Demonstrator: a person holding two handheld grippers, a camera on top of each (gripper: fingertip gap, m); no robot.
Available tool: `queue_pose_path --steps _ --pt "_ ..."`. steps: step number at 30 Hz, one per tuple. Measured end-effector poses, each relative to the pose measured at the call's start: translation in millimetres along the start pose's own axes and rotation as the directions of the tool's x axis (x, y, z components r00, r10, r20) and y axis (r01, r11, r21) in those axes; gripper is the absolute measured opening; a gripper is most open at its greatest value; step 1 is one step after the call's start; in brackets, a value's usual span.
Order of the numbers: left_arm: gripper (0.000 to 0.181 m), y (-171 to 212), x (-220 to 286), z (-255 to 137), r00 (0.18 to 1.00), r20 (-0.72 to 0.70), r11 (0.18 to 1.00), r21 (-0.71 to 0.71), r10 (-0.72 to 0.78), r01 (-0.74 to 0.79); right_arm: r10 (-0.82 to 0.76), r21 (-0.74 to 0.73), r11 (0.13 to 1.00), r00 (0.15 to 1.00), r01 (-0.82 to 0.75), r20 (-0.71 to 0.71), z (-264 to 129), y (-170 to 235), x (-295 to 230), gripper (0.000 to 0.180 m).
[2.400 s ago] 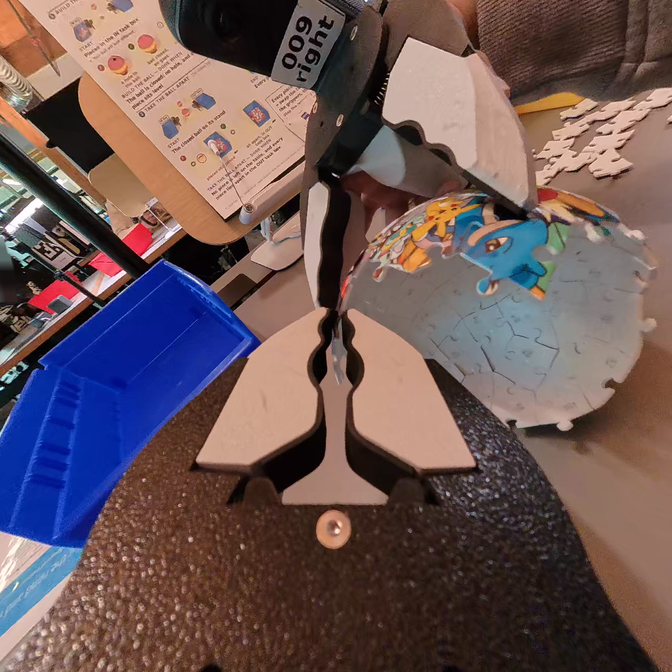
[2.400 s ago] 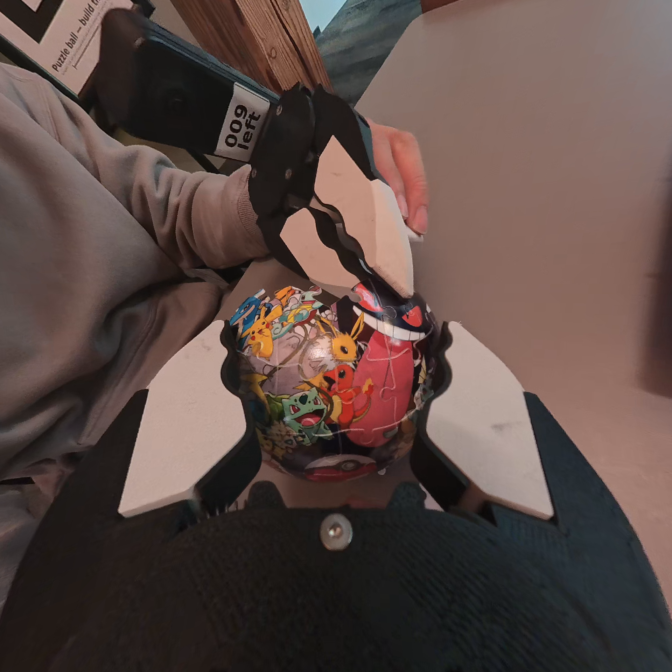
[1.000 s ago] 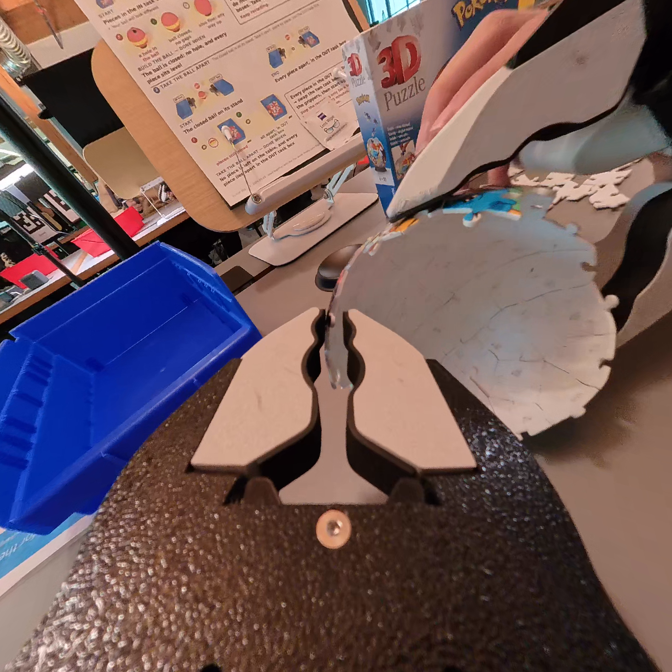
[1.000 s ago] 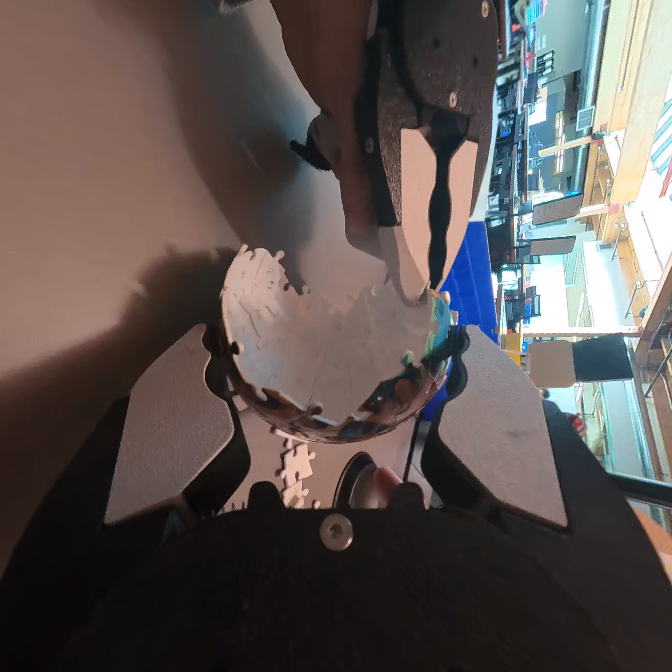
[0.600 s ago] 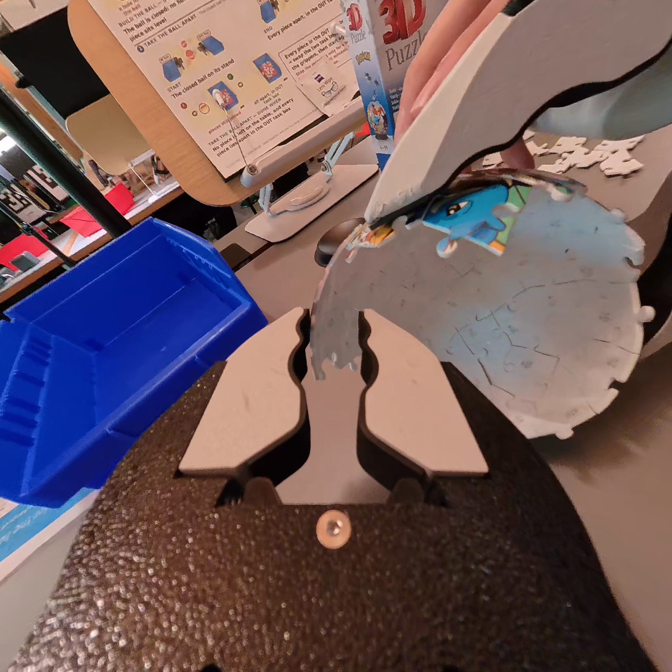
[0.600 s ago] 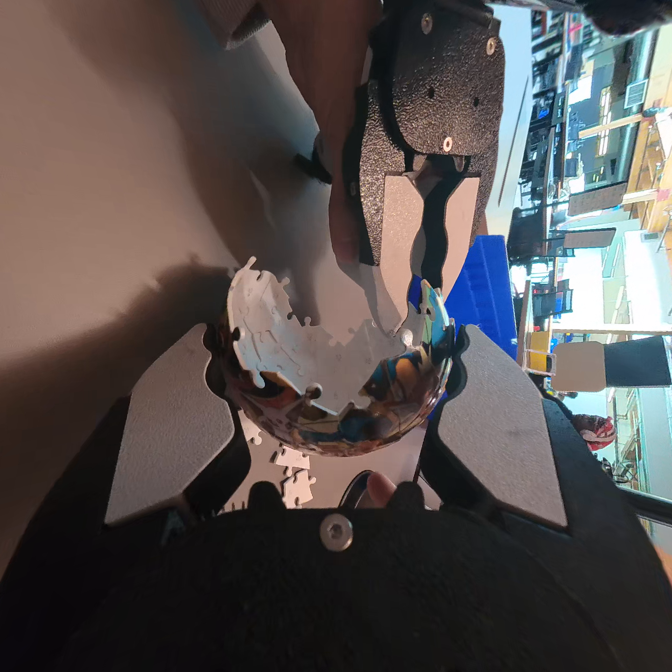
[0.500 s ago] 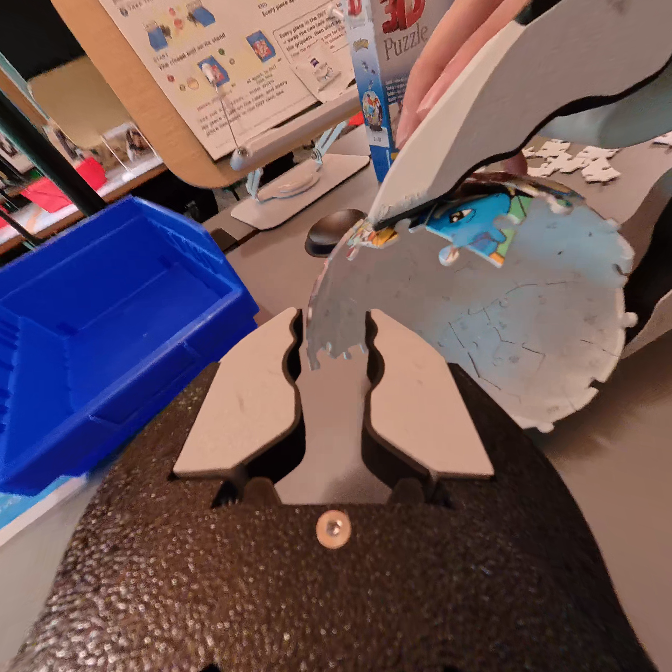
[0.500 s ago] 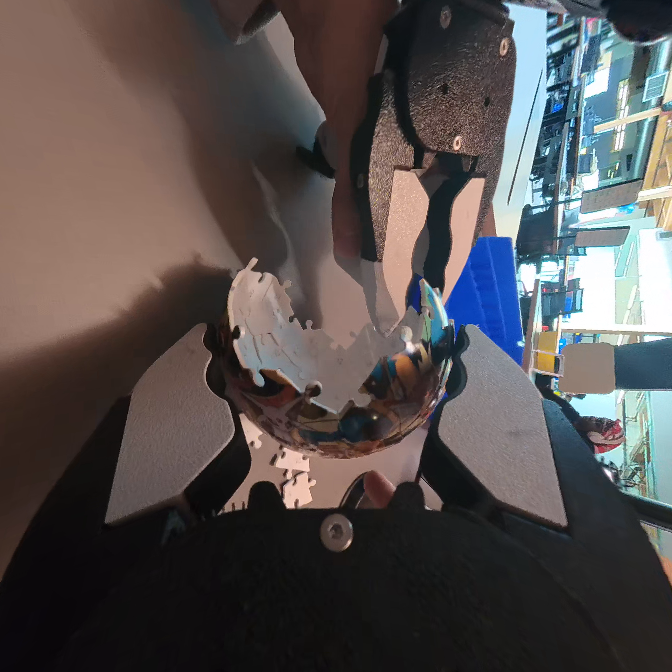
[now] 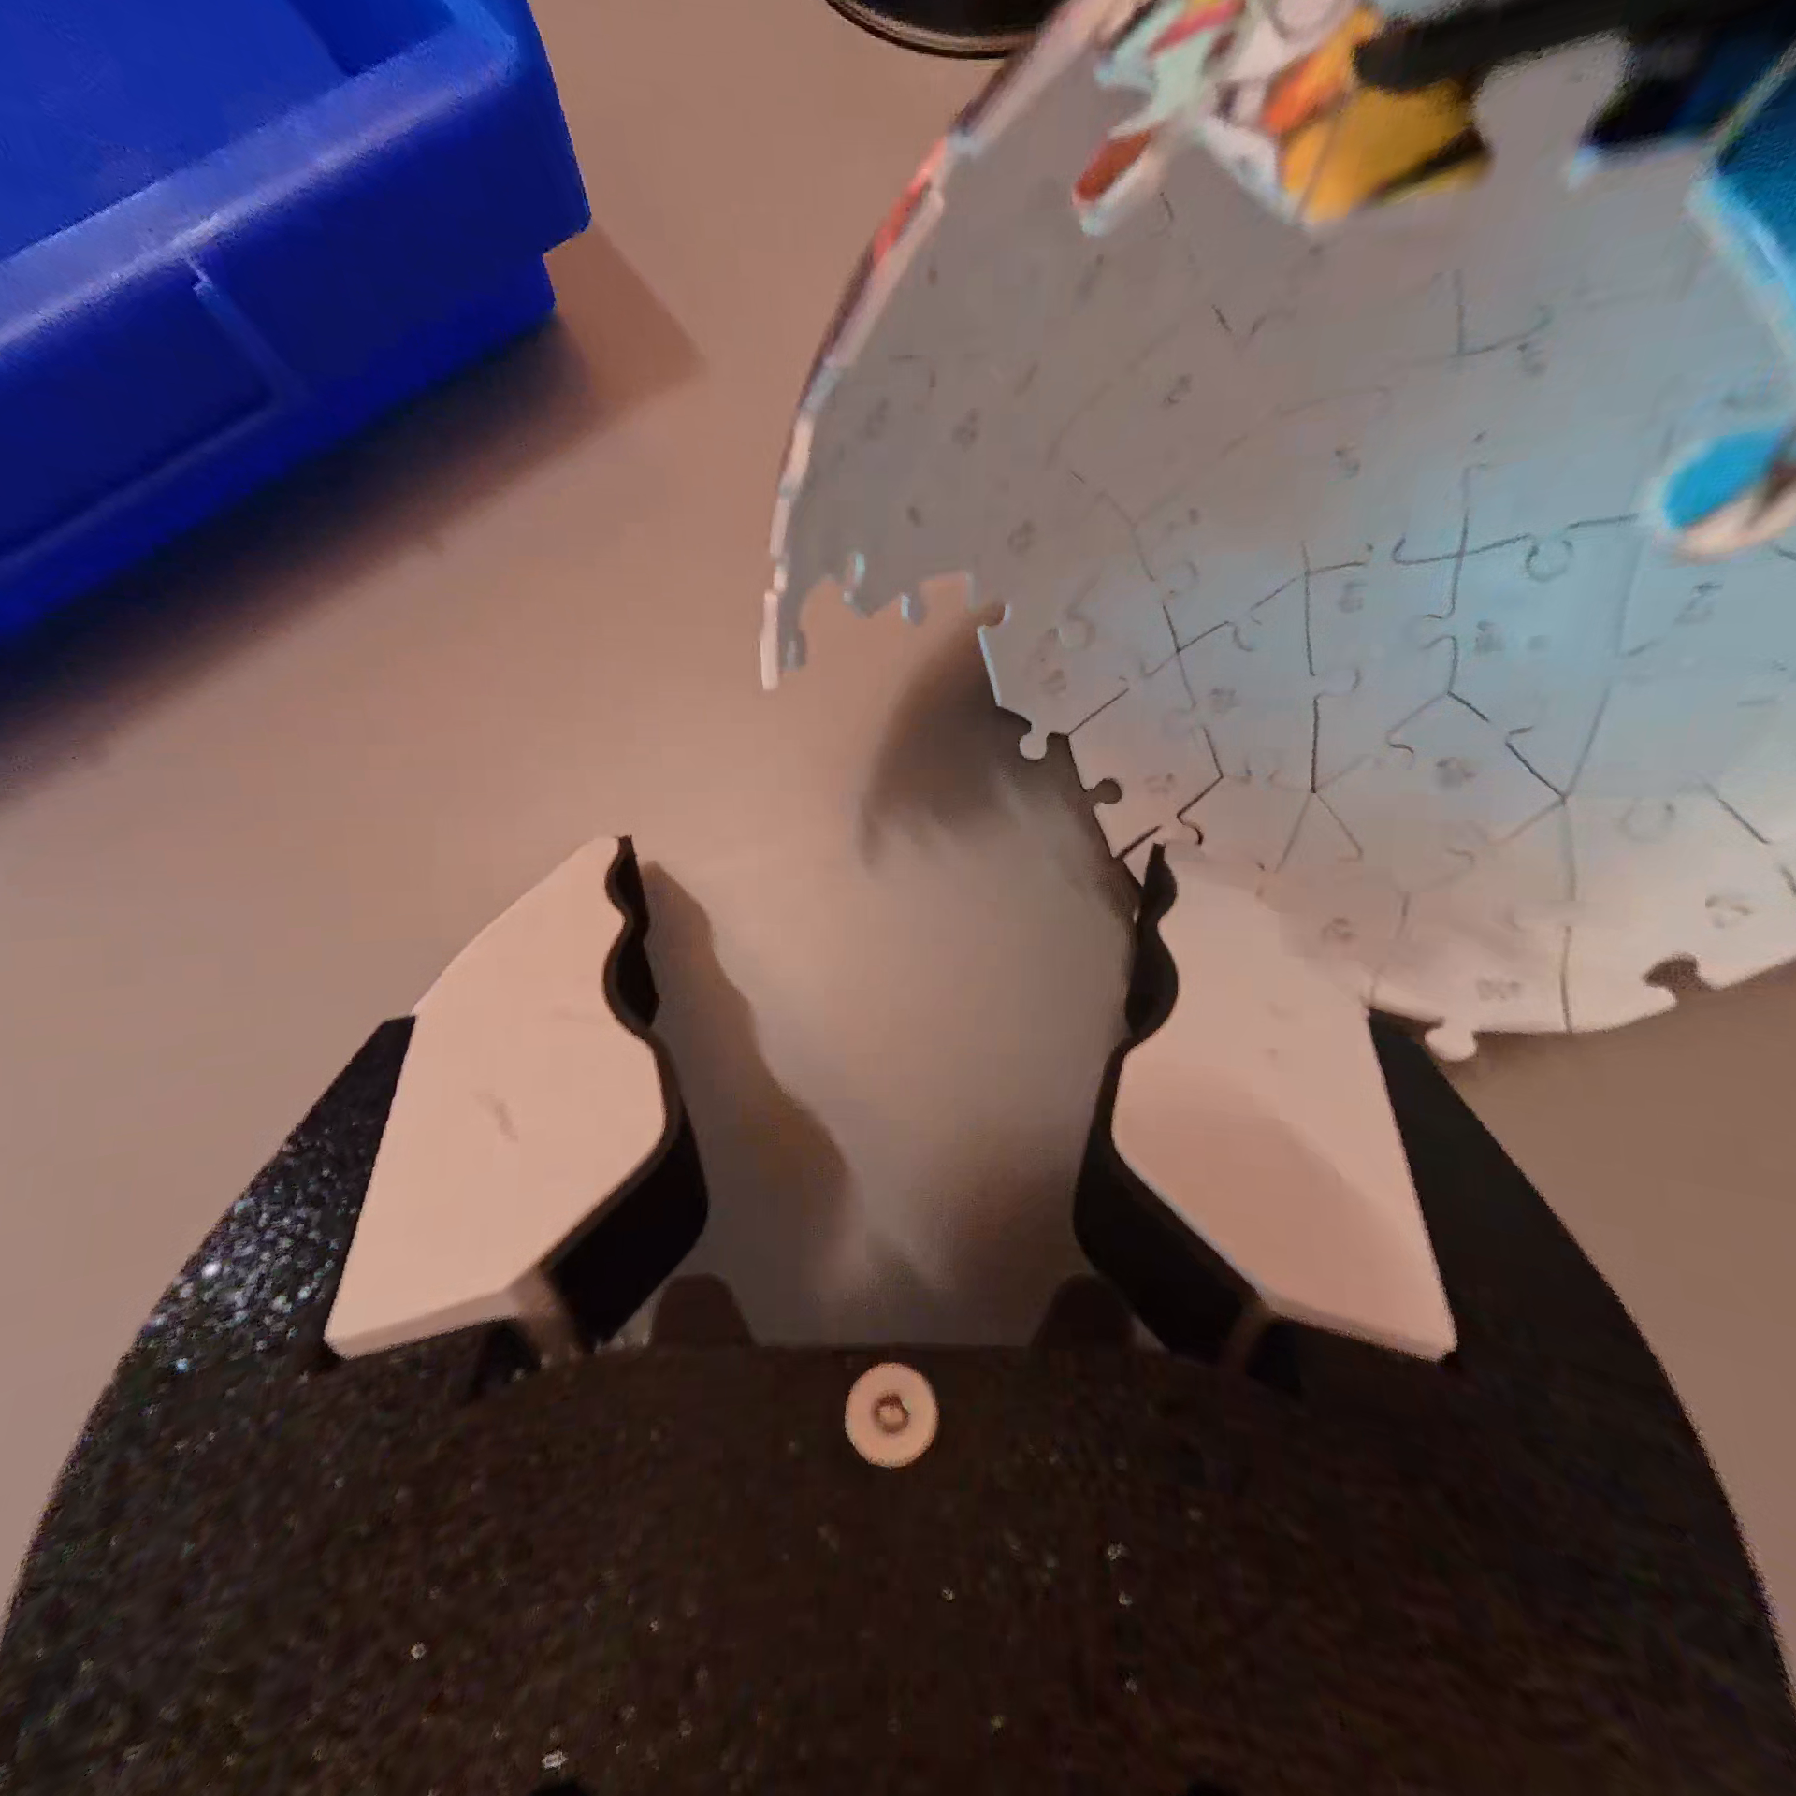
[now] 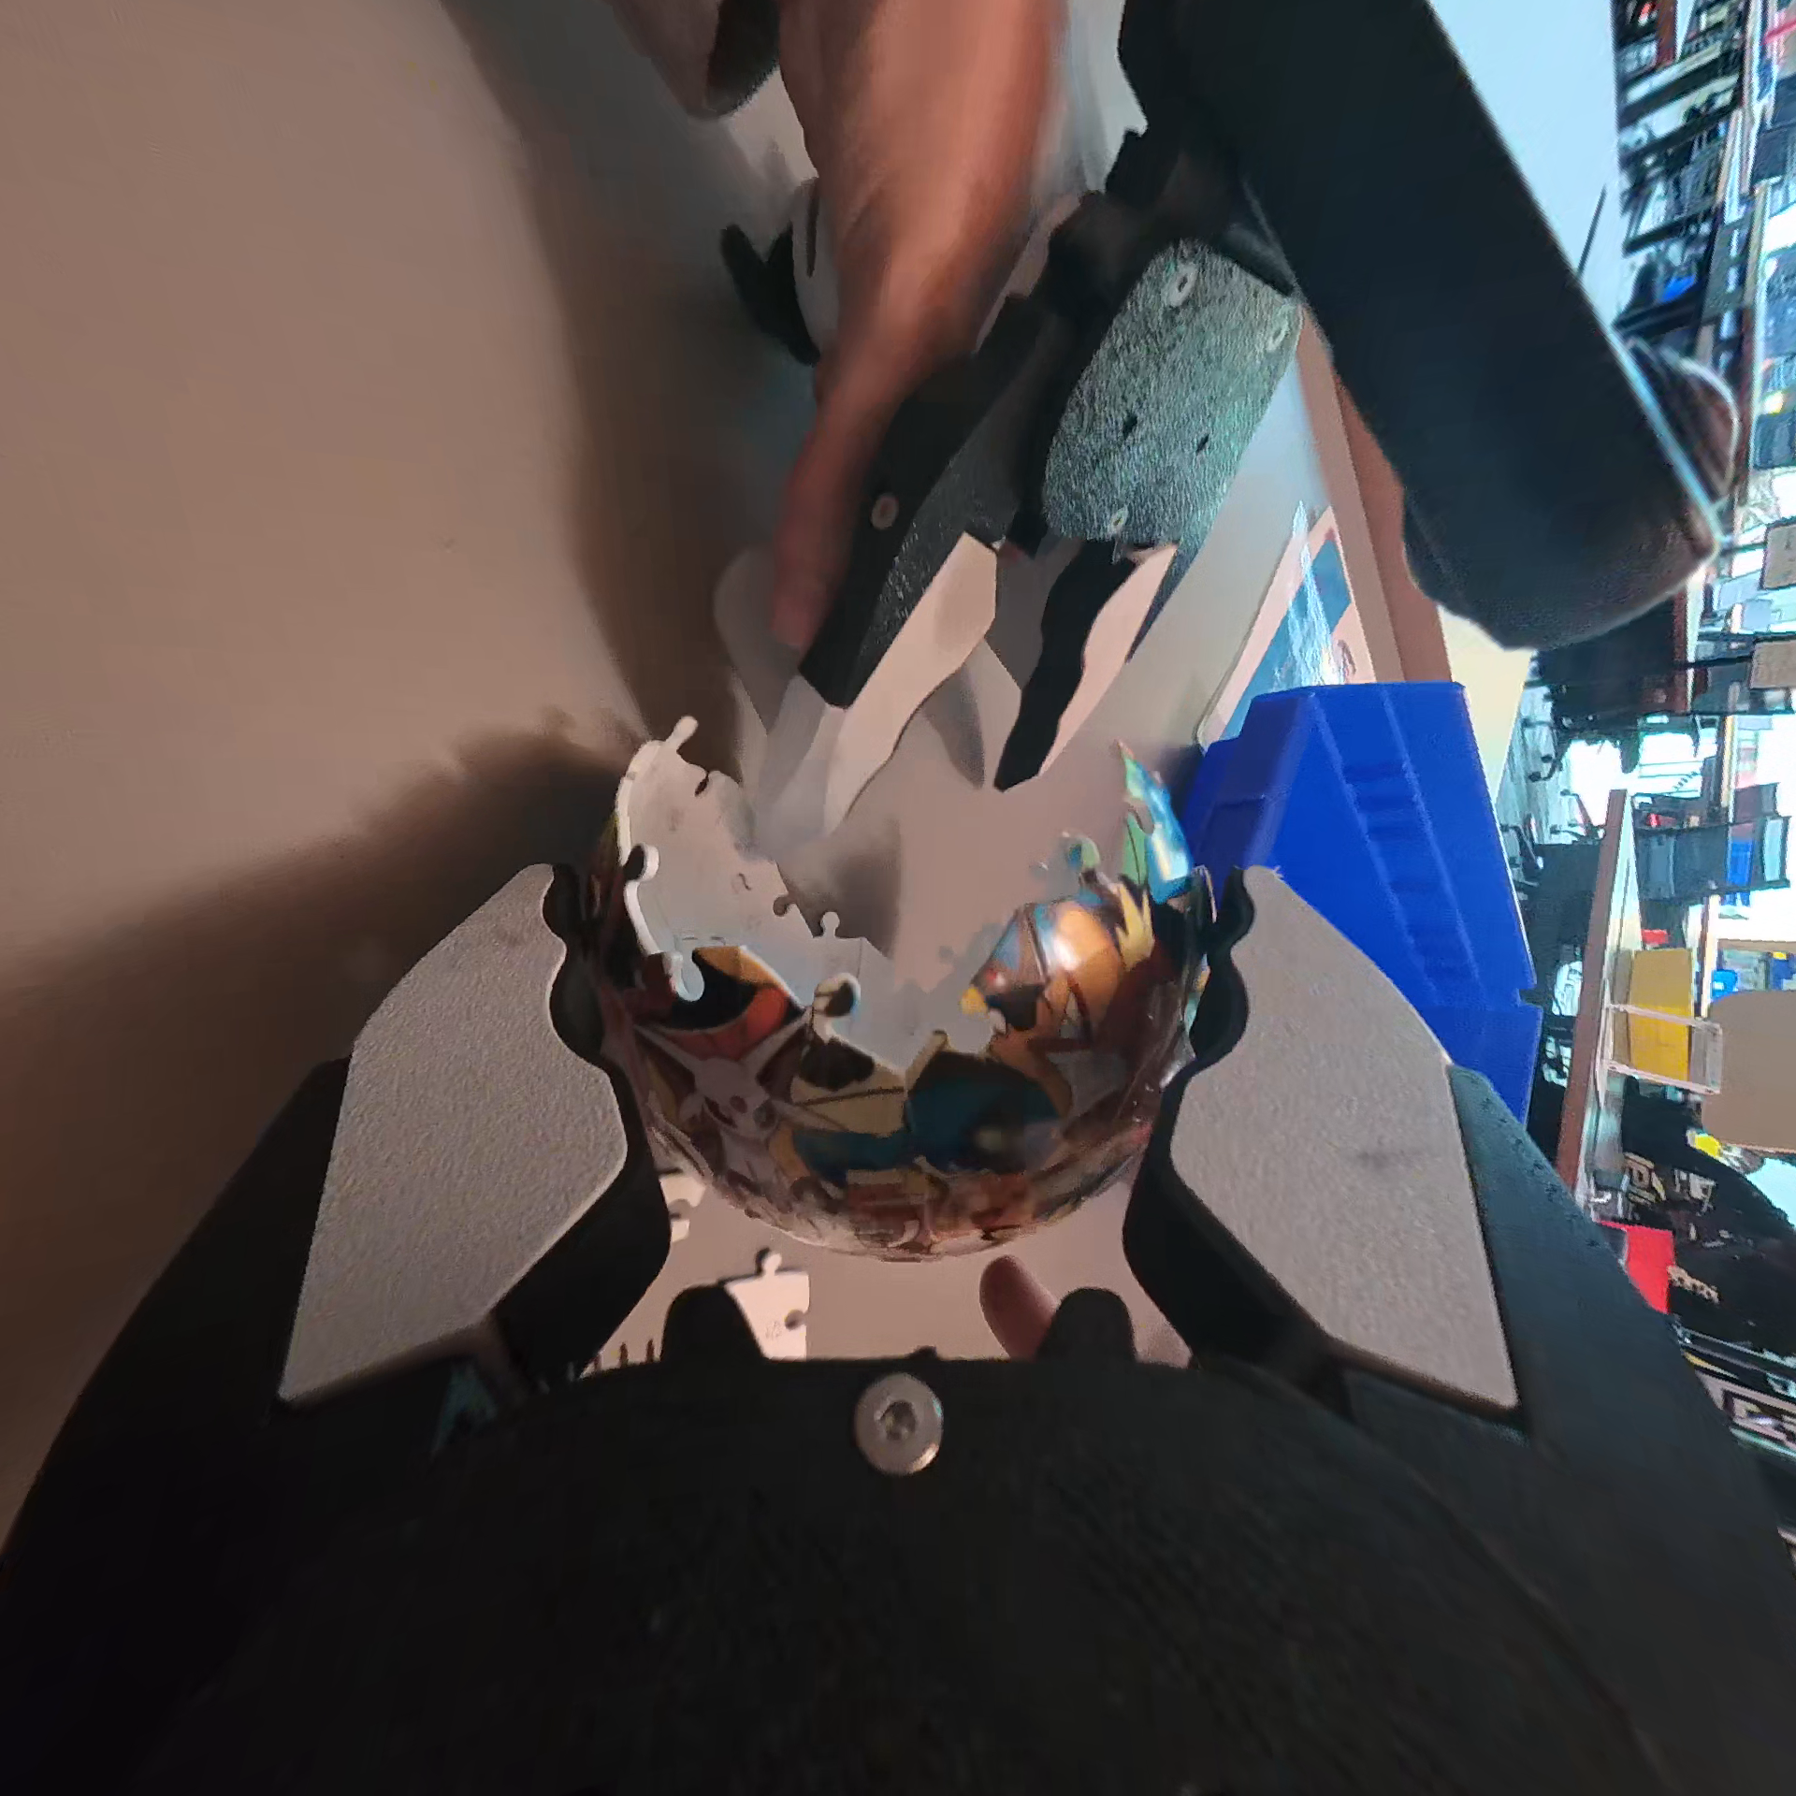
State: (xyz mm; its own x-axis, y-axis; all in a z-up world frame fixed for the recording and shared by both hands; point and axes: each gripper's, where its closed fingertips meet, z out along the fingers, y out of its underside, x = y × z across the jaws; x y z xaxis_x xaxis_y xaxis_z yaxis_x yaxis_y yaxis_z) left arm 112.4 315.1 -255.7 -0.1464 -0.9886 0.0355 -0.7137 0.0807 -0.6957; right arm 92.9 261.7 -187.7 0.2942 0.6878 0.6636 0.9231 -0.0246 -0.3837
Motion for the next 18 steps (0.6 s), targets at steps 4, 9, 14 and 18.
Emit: queue_pose_path --steps 4,9,14,18 --pt "0.095 -0.1 -2.0 4.7 0.999 -0.033 0.999 -0.034 0.007 -0.008 0.022 0.033 0.999 1.0 -0.023 0.014 3.2 -3.1 1.4 0.119" --pt "0.095 -0.5 0.0 6.7 0.998 -0.059 0.998 -0.053 0.018 -0.021 0.072 0.051 0.996 0.997 -0.072 0.006 2.1 0.9 5.2 0.12" --pt "0.094 0.0 -0.3 7.1 0.998 -0.06 0.996 -0.08 0.018 -0.023 0.127 0.091 0.988 0.992 -0.127 0.003 2.8 2.0 8.4 0.121" --pt "0.094 1.0 -0.2 7.1 0.998 -0.053 0.992 -0.12 0.021 -0.027 0.138 0.122 0.983 0.99 -0.138 0.002 4.3 -0.5 10.0 0.121"
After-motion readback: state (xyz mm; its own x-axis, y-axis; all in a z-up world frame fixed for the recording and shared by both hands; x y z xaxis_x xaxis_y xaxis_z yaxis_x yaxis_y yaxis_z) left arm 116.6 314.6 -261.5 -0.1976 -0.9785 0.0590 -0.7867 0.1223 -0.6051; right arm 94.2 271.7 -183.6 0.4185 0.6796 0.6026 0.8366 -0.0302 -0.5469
